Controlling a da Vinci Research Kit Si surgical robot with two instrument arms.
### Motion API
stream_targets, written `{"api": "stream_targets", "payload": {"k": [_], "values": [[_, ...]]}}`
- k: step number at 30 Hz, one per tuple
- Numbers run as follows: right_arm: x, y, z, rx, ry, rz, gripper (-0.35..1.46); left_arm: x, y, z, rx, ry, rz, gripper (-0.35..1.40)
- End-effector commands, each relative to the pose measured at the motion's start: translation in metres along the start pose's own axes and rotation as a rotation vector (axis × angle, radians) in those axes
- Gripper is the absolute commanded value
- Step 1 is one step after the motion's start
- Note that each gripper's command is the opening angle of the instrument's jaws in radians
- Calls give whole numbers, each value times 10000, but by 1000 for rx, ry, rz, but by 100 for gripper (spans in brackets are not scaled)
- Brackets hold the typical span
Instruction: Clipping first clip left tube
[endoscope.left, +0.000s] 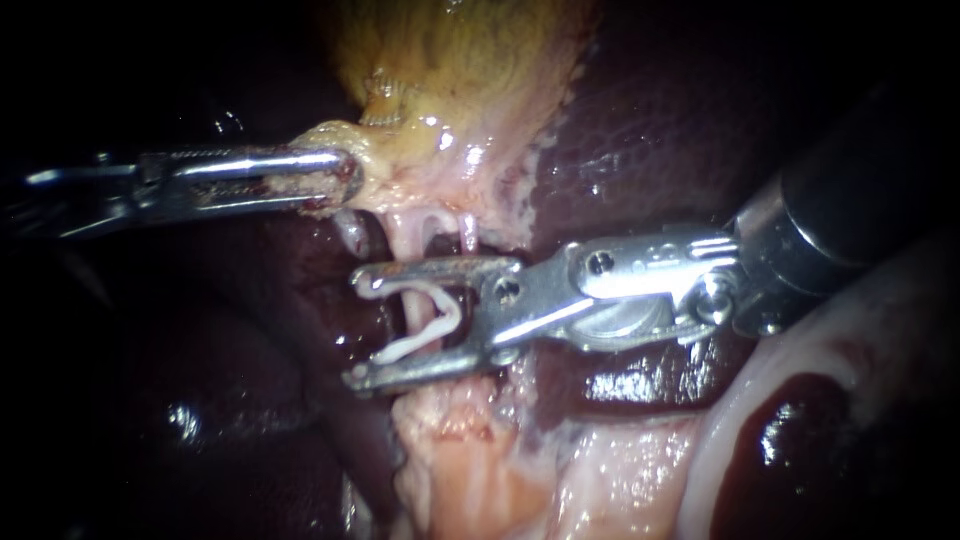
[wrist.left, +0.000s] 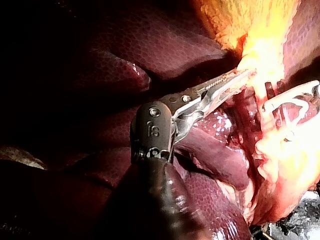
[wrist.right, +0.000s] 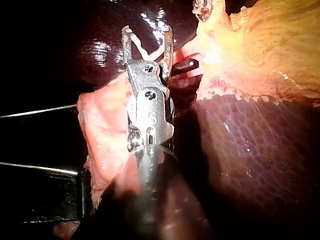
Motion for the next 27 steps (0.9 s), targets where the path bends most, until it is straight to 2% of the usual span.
{"api": "stream_targets", "payload": {"k": [1,10,14,19,27], "values": [[0,0,0,1,0,0,46,0,0,0,0,0,0,-35],[-9,-3,-16,8,-1,-10,46,2,1,-7,-3,-2,-1,-35],[-18,2,-29,5,-1,2,46,4,0,-10,-6,-3,-2,-35],[-38,13,-38,-1,-3,23,46,4,0,-13,-7,-4,-2,-35],[-73,23,-36,-2,-23,62,46,4,1,-15,-7,-4,-2,-35]]}}
